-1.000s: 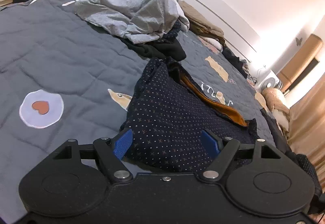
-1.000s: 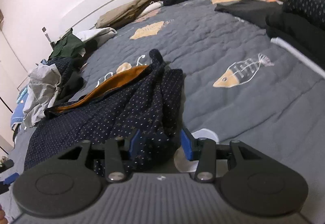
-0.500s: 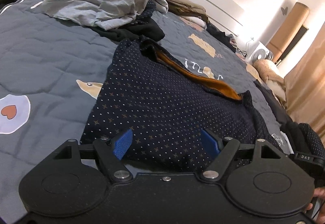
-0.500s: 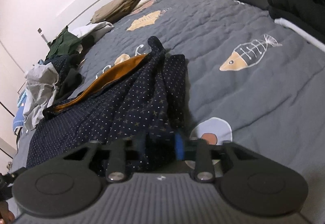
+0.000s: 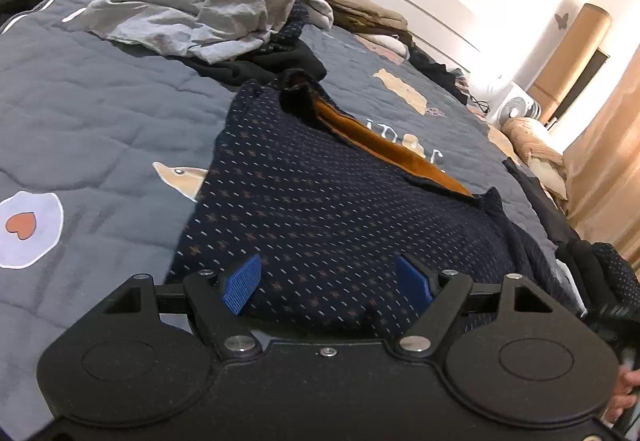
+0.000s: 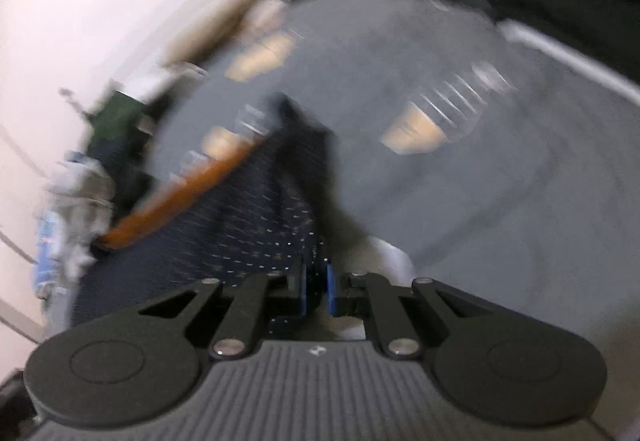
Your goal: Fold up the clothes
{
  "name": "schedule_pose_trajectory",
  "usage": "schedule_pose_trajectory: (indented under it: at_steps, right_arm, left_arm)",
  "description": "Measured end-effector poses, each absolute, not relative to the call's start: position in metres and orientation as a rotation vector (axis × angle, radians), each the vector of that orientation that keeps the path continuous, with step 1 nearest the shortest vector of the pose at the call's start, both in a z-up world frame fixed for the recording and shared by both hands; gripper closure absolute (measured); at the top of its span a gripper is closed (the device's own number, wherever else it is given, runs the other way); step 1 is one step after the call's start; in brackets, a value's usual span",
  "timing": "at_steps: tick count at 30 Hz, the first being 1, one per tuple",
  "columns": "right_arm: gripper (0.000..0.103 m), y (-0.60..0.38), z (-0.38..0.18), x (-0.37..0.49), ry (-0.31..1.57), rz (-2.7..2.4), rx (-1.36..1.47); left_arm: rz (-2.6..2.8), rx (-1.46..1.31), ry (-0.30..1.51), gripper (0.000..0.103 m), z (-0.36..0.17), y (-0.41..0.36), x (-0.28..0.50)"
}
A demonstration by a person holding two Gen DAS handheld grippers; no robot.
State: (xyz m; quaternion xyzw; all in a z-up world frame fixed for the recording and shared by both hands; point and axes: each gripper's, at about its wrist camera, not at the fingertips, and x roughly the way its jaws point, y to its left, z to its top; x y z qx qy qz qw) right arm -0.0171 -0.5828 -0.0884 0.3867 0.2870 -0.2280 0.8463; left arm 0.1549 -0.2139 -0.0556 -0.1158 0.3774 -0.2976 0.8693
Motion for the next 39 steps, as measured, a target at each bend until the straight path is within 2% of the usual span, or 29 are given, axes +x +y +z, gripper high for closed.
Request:
schedule_pose_trajectory:
  at_steps: [3,13,23,29,34,38,39]
  right_arm:
    - [0.094,-0.583,-0.102,-0.015,0.667,-0.493,0.780]
    - [0.090,-0.575,-0.072,-0.021,0.583,-0.470,0.731]
    - [0.087,-0.581,-0.073,-0.019,0.578,-0.478,0.830]
    - [0.086,-0.579,-0.072,-0.019,0.578,-0.478,0.823]
    - [0.086,-0.575,-0.074,-0.016,0.587,-0.480,0.814]
    - [0.086,-0.572,-0.076,-0.014,0.598,-0.477,0.815]
    - [0.086,-0.572,-0.077,-0.014,0.601,-0.477,0.814]
  left_arm:
    - [-0.600,-0.244,0.794,0.029,-0.054,-0.209,0.159]
    - [-0.495,-0.219,0.853,0.028,-0.062,-0.198,0.172]
    - [-0.373,-0.297,0.919,0.028,-0.072,-0.187,0.179]
    - [-0.396,-0.506,0.988,0.027,-0.084,-0.166,0.176]
    - [-0.422,-0.644,1.003,0.021,-0.099,-0.170,0.184]
    - [-0.425,-0.689,0.999,0.021,-0.107,-0.176,0.192]
    - [-0.430,-0.691,0.988,0.025,-0.107,-0.177,0.192]
